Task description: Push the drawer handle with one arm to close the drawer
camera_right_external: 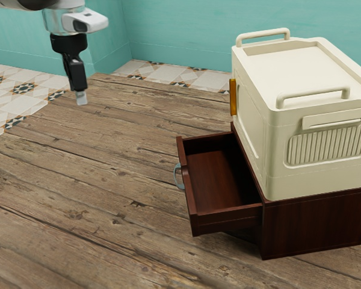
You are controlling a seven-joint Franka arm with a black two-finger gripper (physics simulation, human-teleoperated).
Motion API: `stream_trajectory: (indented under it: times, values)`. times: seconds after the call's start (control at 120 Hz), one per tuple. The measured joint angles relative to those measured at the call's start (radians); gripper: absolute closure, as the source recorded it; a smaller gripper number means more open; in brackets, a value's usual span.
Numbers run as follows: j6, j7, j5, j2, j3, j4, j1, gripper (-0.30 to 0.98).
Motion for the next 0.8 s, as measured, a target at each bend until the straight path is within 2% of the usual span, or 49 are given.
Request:
stream_trajectory:
  times: [0.275,0.358,0.458,0.55,0.675,0.8]
  values:
    - [-0.006,0.11,-0.005,-0.003,0.0,0.017,0.001,0.0]
    - [-0.021,0.131,-0.008,-0.114,-0.004,0.064,0.021,0.0]
    - [-0.048,0.138,-0.012,-0.218,-0.098,0.06,0.003,0.01]
    - [-0.044,0.143,-0.015,-0.242,-0.135,-0.103,-0.005,0.18]
    - [0.089,0.147,-0.046,-0.23,-0.169,-0.389,-0.004,0.47]
    - [0.198,0.116,-0.076,-0.127,-0.181,-0.457,-0.004,0.63]
